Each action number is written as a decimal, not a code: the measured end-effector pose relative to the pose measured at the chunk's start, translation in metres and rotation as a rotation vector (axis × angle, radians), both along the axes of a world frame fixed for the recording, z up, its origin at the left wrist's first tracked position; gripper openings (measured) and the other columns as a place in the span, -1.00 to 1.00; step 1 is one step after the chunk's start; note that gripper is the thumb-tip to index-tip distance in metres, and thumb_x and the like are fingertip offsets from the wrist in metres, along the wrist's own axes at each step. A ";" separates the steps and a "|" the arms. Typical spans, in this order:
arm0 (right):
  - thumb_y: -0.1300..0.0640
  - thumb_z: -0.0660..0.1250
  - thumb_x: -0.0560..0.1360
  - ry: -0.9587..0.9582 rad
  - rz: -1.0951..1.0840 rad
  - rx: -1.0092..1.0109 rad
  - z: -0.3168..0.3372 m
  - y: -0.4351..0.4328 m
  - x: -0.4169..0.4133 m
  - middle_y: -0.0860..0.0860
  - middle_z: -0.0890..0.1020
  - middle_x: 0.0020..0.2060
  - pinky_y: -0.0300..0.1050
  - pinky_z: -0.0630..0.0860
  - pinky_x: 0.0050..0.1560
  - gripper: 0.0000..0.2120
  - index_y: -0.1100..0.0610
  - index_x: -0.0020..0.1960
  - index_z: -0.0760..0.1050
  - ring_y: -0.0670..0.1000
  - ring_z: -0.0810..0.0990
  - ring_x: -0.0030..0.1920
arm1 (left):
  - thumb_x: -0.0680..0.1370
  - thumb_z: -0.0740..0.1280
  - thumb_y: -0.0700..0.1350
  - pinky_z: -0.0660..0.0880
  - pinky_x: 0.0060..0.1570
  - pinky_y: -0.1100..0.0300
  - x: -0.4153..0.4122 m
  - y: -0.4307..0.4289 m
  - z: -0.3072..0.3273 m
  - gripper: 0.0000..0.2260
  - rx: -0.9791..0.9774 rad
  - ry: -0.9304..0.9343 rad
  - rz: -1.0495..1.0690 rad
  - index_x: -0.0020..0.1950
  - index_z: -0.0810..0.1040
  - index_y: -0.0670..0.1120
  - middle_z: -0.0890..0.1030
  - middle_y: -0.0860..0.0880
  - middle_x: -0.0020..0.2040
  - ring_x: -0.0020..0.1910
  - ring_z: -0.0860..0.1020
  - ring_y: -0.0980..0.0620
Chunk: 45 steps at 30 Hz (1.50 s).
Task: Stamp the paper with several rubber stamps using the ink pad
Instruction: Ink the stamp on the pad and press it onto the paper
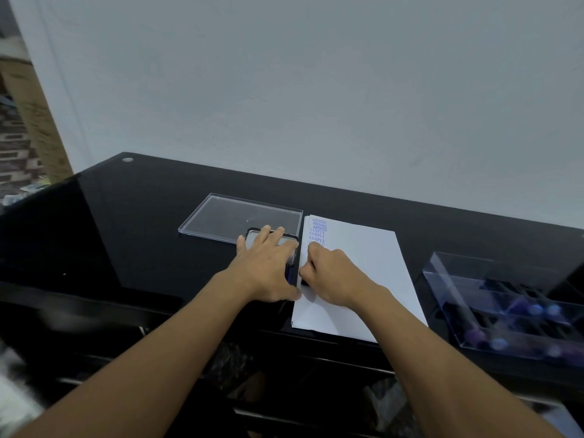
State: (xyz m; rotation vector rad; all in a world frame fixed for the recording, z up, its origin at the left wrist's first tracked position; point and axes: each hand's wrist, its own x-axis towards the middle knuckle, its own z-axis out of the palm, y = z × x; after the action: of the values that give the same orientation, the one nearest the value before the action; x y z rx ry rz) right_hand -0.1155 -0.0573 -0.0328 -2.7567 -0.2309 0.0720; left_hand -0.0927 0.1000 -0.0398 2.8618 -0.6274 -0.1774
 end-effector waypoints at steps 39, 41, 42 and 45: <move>0.09 0.14 0.63 -0.069 -0.046 0.000 -0.010 0.002 -0.005 0.08 0.46 -0.32 -0.07 0.23 -0.39 -0.84 0.14 -0.07 0.26 0.07 0.37 -0.35 | 0.45 0.42 0.25 -0.17 0.49 -0.34 -0.003 0.001 -0.003 -0.19 0.016 -0.009 0.010 0.59 0.13 0.09 -0.10 -0.05 0.65 0.61 -0.21 -0.09; 0.08 0.13 0.64 -0.082 -0.047 -0.007 -0.009 0.003 -0.007 0.07 0.46 -0.32 -0.09 0.23 -0.40 -0.84 0.14 -0.06 0.26 0.06 0.37 -0.36 | 0.46 0.41 0.26 -0.17 0.48 -0.34 -0.003 0.001 -0.003 -0.19 0.021 -0.016 0.011 0.59 0.12 0.08 -0.10 -0.04 0.65 0.61 -0.21 -0.10; 0.07 0.13 0.64 -0.083 -0.048 -0.012 -0.009 0.003 -0.008 0.06 0.45 -0.32 -0.10 0.23 -0.40 -0.84 0.13 -0.07 0.26 0.04 0.36 -0.37 | 0.46 0.40 0.26 -0.17 0.48 -0.34 -0.003 0.002 -0.003 -0.20 0.023 -0.020 0.012 0.59 0.12 0.08 -0.10 -0.04 0.65 0.61 -0.20 -0.10; 0.06 0.12 0.64 -0.057 -0.053 -0.036 -0.003 0.002 -0.008 0.05 0.45 -0.32 -0.09 0.24 -0.39 -0.79 0.09 -0.15 0.22 0.03 0.36 -0.36 | 0.52 0.33 0.24 -0.16 0.49 -0.33 -0.004 0.004 -0.003 -0.27 -0.001 -0.041 0.031 0.60 0.13 0.06 -0.09 -0.02 0.65 0.62 -0.19 -0.08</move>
State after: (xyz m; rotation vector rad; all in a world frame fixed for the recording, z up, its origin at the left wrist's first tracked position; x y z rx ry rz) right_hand -0.1230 -0.0553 -0.0361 -2.8011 -0.1728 -0.0165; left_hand -0.0969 0.1036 -0.0427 2.8791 -0.5903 -0.1143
